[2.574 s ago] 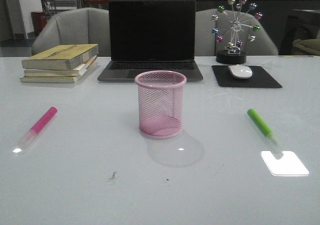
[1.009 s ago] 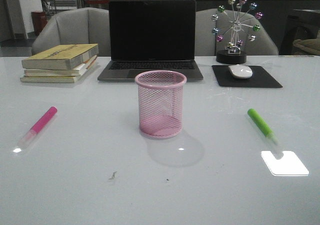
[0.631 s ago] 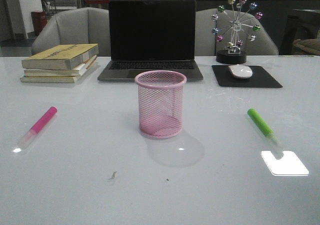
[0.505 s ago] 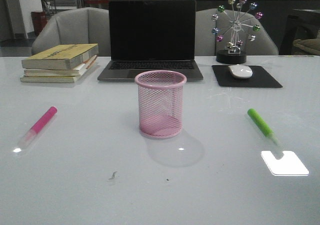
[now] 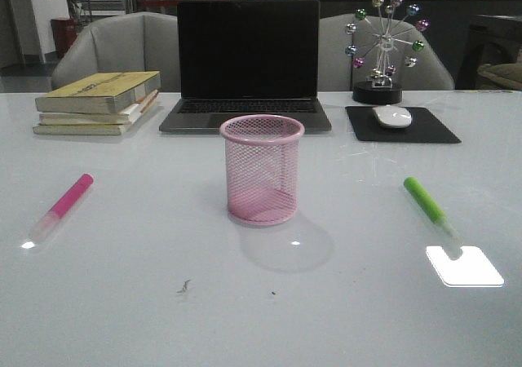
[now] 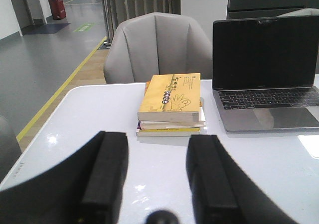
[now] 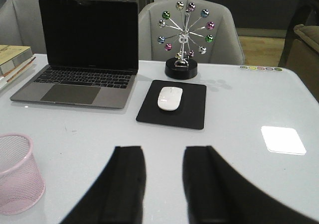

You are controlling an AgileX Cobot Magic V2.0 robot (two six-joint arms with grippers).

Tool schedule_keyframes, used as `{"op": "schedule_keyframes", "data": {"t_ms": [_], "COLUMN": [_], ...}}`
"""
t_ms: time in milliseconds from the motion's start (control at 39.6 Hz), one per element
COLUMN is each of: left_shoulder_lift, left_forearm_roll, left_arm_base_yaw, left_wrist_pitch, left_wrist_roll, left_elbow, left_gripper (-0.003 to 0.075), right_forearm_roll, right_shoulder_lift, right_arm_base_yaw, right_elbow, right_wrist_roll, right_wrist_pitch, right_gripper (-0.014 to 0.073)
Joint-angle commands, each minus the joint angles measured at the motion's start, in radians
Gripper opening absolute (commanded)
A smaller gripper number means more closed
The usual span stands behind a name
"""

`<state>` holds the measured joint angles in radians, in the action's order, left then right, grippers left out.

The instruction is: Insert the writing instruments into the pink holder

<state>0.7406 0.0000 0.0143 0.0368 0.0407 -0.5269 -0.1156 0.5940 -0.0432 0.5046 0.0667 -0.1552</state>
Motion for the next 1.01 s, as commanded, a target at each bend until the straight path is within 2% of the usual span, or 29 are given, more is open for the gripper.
{"op": "schedule_keyframes", "data": {"t_ms": [0,202,404,984], "left_shoulder_lift": [0.001,0.014,0.014,0.014], "left_forearm_roll": [-0.008,-0.015,-0.015,-0.015], "left_arm_base_yaw": [0.007,0.007,0.007,0.007], "left_wrist_pitch": [0.098,0.095,0.101,0.108], "left_wrist_roll": [-0.009,-0.009,-0.009,-0.009], "left_elbow": [-0.035,-0.031,-0.031,-0.031], "left_gripper": [0.0371,0.0363,0.035,0.035], "right_forearm_roll": [0.001,-0.005,-0.005,-0.004], "right_shoulder_lift": [0.005,0.027,0.158,0.736], "right_arm_base_yaw": [-0.003,-0.003,-0.003,-0.034], "right_elbow": [0.038,0.031,0.072,0.594], "right_wrist_roll": [0.004,0.004,0.004,0.034], "right_wrist_pitch": [0.068,0.002,-0.108,-0.47], "right_gripper": [0.0422,0.0422,0.0422,0.0422]}}
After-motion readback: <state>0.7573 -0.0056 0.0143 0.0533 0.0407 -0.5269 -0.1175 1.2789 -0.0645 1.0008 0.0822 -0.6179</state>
